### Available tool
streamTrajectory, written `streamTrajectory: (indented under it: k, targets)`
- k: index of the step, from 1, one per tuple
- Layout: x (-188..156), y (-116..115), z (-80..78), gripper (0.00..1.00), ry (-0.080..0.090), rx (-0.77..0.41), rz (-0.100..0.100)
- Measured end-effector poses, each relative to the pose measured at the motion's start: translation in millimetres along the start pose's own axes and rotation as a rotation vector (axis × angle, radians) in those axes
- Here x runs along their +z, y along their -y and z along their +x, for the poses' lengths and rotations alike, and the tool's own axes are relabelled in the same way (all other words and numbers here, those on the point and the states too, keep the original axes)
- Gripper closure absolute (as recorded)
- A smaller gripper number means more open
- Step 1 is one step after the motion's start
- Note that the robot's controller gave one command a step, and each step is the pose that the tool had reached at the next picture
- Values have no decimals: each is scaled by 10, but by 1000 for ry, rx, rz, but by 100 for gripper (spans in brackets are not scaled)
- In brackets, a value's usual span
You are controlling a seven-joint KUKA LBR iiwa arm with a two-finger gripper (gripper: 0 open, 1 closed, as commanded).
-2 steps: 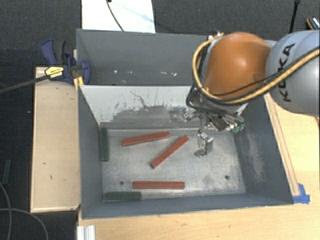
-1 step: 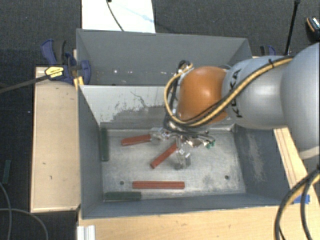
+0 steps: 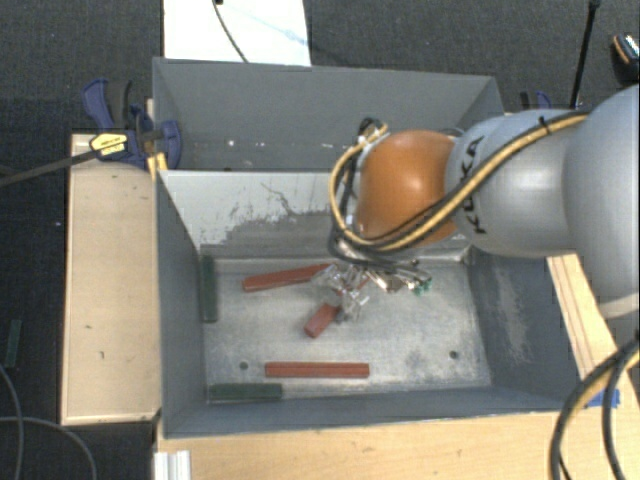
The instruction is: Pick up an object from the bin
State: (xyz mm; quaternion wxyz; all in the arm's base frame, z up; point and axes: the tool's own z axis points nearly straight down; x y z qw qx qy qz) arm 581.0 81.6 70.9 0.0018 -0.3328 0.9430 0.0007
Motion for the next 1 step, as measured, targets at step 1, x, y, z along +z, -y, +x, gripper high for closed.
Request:
streamTrajectory:
  k: [1]
  targets:
    - [-1393, -28, 32, 100, 5, -24, 5]
